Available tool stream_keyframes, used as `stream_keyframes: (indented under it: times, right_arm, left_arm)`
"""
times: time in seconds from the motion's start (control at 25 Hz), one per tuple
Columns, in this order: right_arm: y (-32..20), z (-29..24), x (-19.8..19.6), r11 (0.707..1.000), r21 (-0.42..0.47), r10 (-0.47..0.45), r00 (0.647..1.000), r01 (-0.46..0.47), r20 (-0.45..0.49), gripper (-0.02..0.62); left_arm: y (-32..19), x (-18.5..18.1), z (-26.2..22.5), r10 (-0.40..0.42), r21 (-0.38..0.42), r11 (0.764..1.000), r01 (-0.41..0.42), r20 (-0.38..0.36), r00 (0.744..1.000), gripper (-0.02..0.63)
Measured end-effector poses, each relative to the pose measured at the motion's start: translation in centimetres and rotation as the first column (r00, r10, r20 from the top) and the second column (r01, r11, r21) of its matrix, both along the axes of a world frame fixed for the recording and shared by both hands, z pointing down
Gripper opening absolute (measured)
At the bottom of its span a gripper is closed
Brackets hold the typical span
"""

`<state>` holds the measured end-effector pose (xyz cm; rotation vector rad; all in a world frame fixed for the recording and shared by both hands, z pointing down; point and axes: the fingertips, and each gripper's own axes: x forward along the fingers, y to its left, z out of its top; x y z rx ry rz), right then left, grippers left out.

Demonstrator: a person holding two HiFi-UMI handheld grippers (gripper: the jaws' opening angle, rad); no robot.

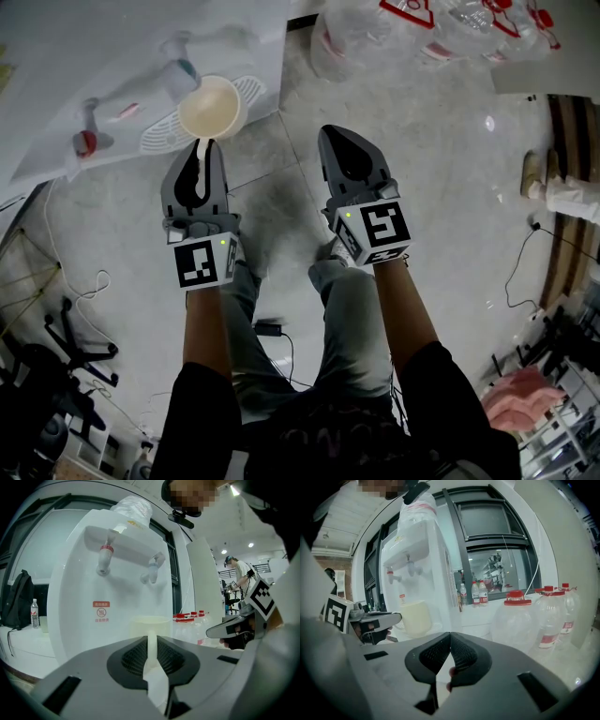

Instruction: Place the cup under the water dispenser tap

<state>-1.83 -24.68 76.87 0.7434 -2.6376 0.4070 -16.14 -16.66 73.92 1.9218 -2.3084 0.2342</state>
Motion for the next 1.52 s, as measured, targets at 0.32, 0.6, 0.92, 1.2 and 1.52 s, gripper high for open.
stream_keyframes:
  times: [0.32,0.6,0.92,1.2,1.52]
  right_arm:
    - [0.4,-0.2,-0.5,1.000,0.007,-0.003,1.000,0.002,0.001,0.014]
    - [0.4,0.1,-0.7,1.000,0.007,-0.006,1.000,0.006,-0.005,0.014]
    - [0.4,-0.8,-0.7,1.000,0.001,-0.007,1.000,0.007,-0.008,0.014]
    - [0.5,-4.7,-0.3,1.000,0.017,-0.004,1.000,0.004,0.002,0.014]
    - [1.0,-10.6,0.1,1.000,0.023,-0.002,1.000,0.001,0.020,0.014]
  left_arm:
    - [0.2,-0.3,-0.1,0.009,0.003,1.000,-0.009,-0.009,1.000,0.089]
    - [0.2,-0.2,0.0,0.024,0.005,1.000,-0.024,-0.002,1.000,0.126]
    - [0.8,0.2,0.0,0.036,-0.019,0.999,-0.037,-0.040,0.999,0.192]
    - [2.0,0.6,-2.6,0.026,-0.044,0.999,-0.029,-0.067,0.997,0.207]
    - [2.6,1.8,-7.7,-0.006,-0.041,0.999,0.002,-0.115,0.993,0.167]
